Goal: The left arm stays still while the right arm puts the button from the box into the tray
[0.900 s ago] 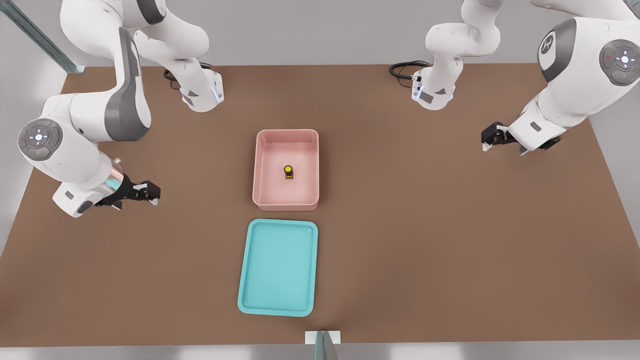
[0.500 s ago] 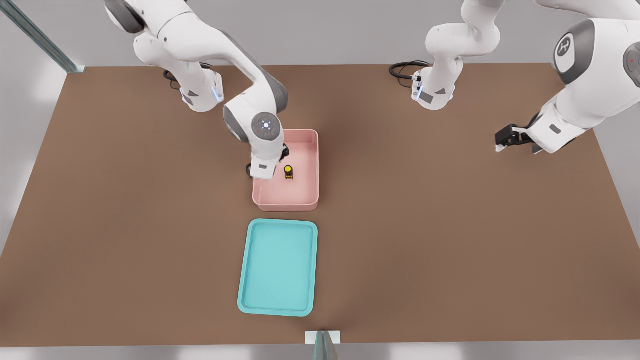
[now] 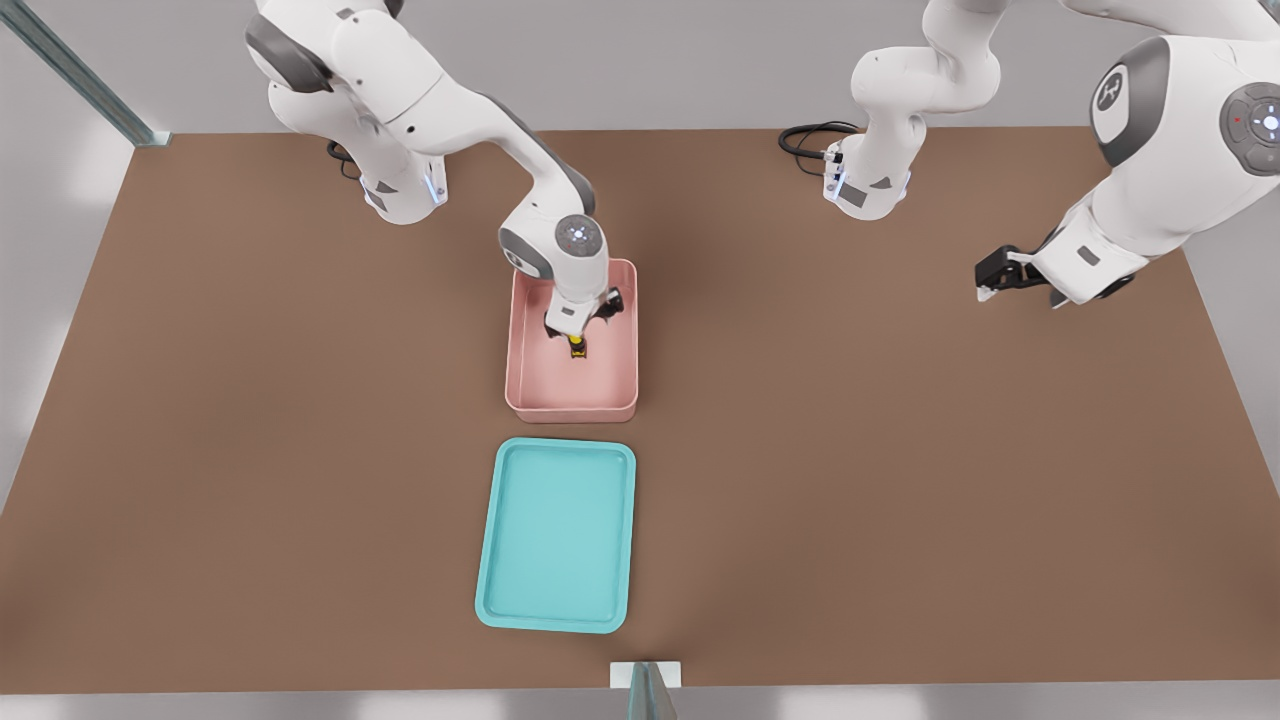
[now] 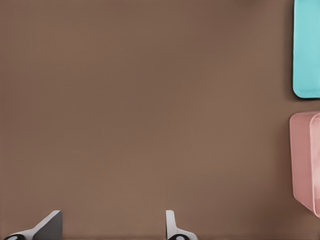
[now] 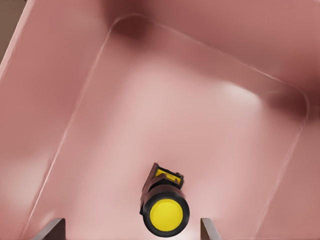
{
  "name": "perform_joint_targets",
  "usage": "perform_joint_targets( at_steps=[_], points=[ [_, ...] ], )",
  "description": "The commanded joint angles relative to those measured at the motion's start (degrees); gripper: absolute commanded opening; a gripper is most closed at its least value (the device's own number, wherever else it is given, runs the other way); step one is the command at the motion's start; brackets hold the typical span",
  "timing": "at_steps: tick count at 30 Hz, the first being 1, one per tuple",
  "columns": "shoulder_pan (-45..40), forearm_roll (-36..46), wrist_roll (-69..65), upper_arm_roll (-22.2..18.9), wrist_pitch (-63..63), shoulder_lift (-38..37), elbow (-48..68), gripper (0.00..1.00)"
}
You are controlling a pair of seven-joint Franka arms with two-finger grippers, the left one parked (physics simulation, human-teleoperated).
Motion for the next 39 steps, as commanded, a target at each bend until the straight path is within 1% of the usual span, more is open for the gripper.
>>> perform_joint_targets(
  at_steps=[1,5,10,23,24,25,26,27,28,32,33,36,37,39],
  points=[
    [-0.4,-3.1,29.7,-0.1,4.1,-0.1,-0.9,1.00],
    [-0.6,-6.4,29.7,-0.4,4.2,-0.2,-2.3,1.00],
    [-0.5,-8.4,29.7,-0.7,5.8,2.1,-2.0,1.00],
    [-0.2,-9.5,30.1,-0.9,8.0,6.6,-1.6,1.00],
    [-0.2,-10.0,30.1,-1.0,8.3,6.7,-1.6,0.97],
    [-0.2,-10.0,30.1,-1.0,8.3,6.7,-1.6,0.88],
    [-0.2,-10.0,30.1,-1.2,8.3,6.8,-1.6,0.81],
    [-0.2,-10.0,30.1,-1.3,8.3,6.8,-1.5,0.81],
    [-0.2,-10.0,30.1,-1.3,8.3,7.1,-1.4,0.78],
    [-0.2,-10.1,30.1,-1.6,8.3,7.3,-1.1,0.50],
    [-0.2,-10.1,30.1,-1.6,8.2,7.2,-0.8,0.45],
    [-0.6,-10.0,29.5,-1.6,7.3,6.2,0.8,0.43],
    [-0.5,-9.9,28.8,-1.6,4.9,5.1,1.8,0.43],
    [-3.1,-8.8,20.4,-1.5,-0.6,0.7,3.2,0.43]
  ],
)
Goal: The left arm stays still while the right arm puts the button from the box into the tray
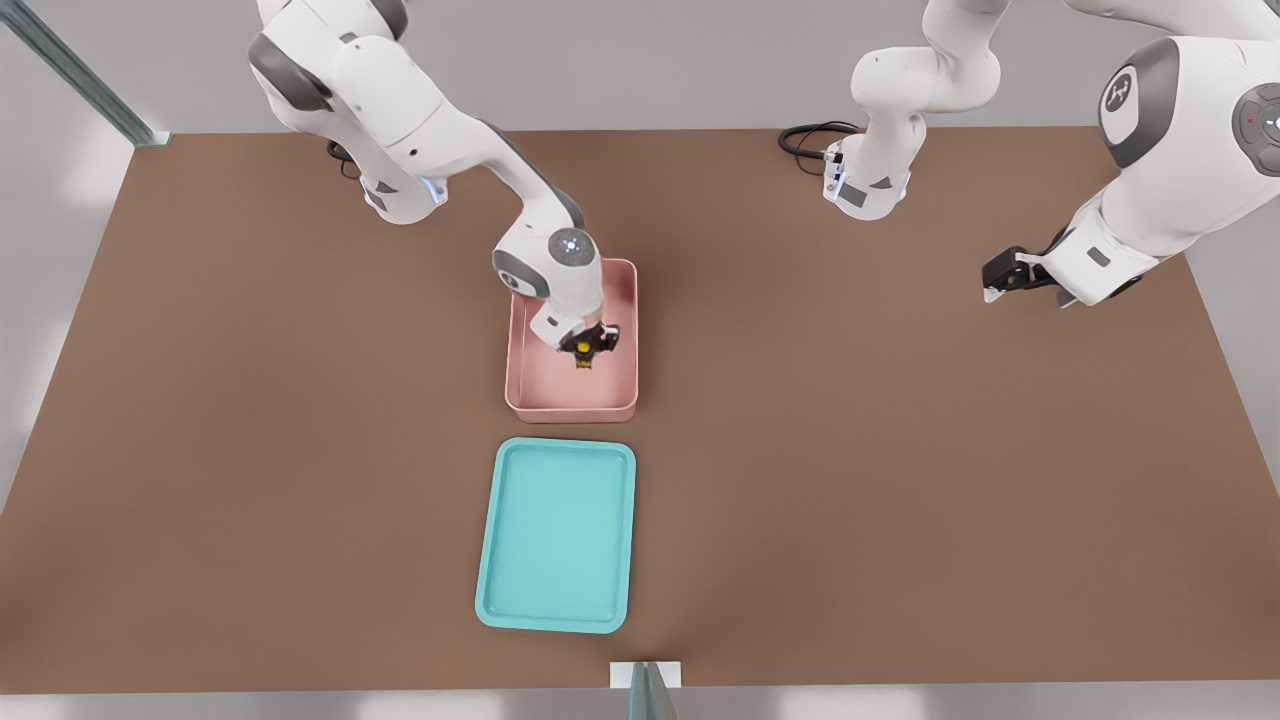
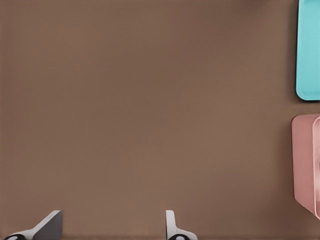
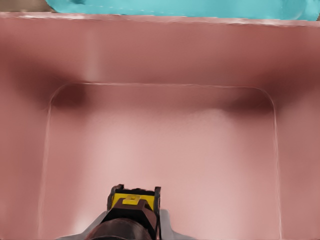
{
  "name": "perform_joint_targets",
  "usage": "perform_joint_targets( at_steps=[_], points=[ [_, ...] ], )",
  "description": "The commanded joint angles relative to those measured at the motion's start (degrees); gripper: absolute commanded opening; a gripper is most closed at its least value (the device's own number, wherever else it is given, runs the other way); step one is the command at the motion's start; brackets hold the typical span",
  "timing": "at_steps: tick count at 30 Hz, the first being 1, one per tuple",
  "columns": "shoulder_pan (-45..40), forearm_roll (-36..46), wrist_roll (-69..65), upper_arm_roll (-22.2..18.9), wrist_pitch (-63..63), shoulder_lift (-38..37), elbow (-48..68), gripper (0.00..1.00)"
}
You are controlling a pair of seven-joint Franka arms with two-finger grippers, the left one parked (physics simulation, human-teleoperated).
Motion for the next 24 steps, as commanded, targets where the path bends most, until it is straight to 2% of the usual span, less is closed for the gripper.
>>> perform_joint_targets(
  at_steps=[1,2,4,8,10,12,17,19,20,21,22,24],
  points=[
    [-1.5,4.6,-10.6,0.0,-8.4,-3.1,1.6,0.43],
    [-2.6,9.8,-18.4,-0.1,-14.0,-4.3,5.5,0.43],
    [-3.4,9.9,-21.1,-2.0,-14.6,-3.0,12.1,0.43],
    [-3.4,9.8,-21.1,-5.5,-13.6,14.0,34.8,0.43],
    [-3.5,9.6,-22.5,-7.5,-7.4,20.5,40.8,0.43],
    [-3.4,9.2,-24.1,-9.4,-3.0,24.4,41.8,0.43],
    [-3.2,9.1,-23.7,-9.6,-0.7,27.7,41.5,0.44],
    [-3.2,9.0,-23.8,-9.6,-0.7,27.8,41.7,0.58],
    [-3.2,8.9,-23.8,-9.7,-0.7,28.2,41.7,0.59],
    [-3.2,8.9,-24.1,-10.1,-0.7,28.2,41.8,0.76],
    [-3.2,8.9,-24.2,-10.1,-0.7,28.3,41.8,0.81],
    [-3.2,8.8,-24.7,-10.1,-0.7,28.5,41.9,0.81]
  ],
)
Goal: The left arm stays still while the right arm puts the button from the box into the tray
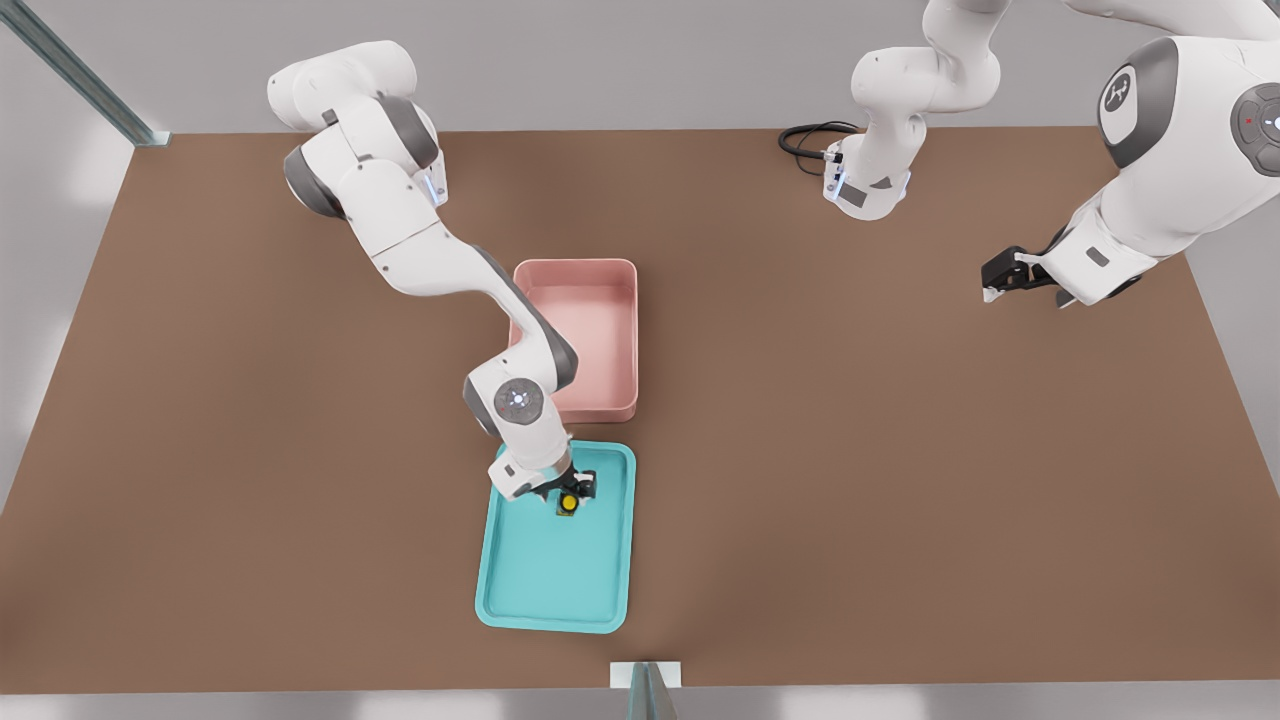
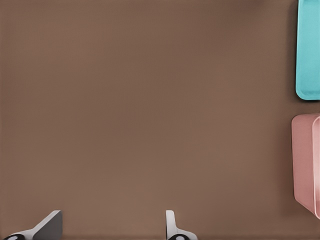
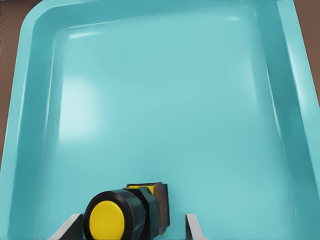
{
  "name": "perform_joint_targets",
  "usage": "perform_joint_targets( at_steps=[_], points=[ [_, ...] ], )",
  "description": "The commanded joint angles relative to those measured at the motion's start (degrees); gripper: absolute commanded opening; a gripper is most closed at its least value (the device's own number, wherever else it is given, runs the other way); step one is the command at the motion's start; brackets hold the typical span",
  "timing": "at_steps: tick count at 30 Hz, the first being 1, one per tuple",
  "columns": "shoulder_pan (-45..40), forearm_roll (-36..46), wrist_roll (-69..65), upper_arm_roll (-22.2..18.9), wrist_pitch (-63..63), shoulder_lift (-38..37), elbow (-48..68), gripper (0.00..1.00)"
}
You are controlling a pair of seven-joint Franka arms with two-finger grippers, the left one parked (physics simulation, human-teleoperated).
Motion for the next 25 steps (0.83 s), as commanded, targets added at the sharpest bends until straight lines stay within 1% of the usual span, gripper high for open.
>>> perform_joint_targets(
  at_steps=[1,2,4,6,7,8,9,10,11,12,13,14,15,16,18,25],
  points=[
    [0.0,-0.2,-8.0,0.0,0.9,0.0,0.1,0.98],
    [0.0,-0.1,-9.5,-0.5,0.9,-0.5,0.1,1.00],
    [-0.3,0.0,-10.1,-0.5,0.1,-2.0,0.0,1.00],
    [-3.0,0.7,-20.9,-0.5,-7.0,-8.0,0.0,1.00],
    [-3.8,0.9,-25.7,-0.5,-9.4,-11.4,0.1,1.00],
    [-4.2,0.7,-26.0,-0.5,-14.1,-15.3,-0.5,1.00],
    [-5.2,2.4,-29.9,-0.5,-21.6,-20.1,-2.1,1.00],
    [-6.6,6.6,-34.4,-0.5,-31.9,-24.8,-2.9,1.00],
    [-9.4,9.1,-36.6,-1.0,-37.6,-31.4,-5.8,1.00],
    [-9.7,9.4,-39.0,-4.1,-41.1,-34.9,-5.7,1.00],
    [-10.0,12.8,-41.7,-6.8,-43.6,-37.1,-5.4,1.00],
    [-10.5,12.9,-43.8,-7.9,-46.9,-39.2,-4.8,1.00],
    [-10.5,12.9,-45.1,-9.7,-51.1,-39.6,-1.8,1.00],
    [-10.5,12.7,-47.5,-10.6,-51.9,-39.6,-0.7,1.00],
    [-10.5,12.9,-50.9,-10.9,-51.8,-39.0,1.7,1.00],
    [-10.5,12.6,-52.2,-11.3,-51.0,-38.2,2.7,1.00]
  ],
)
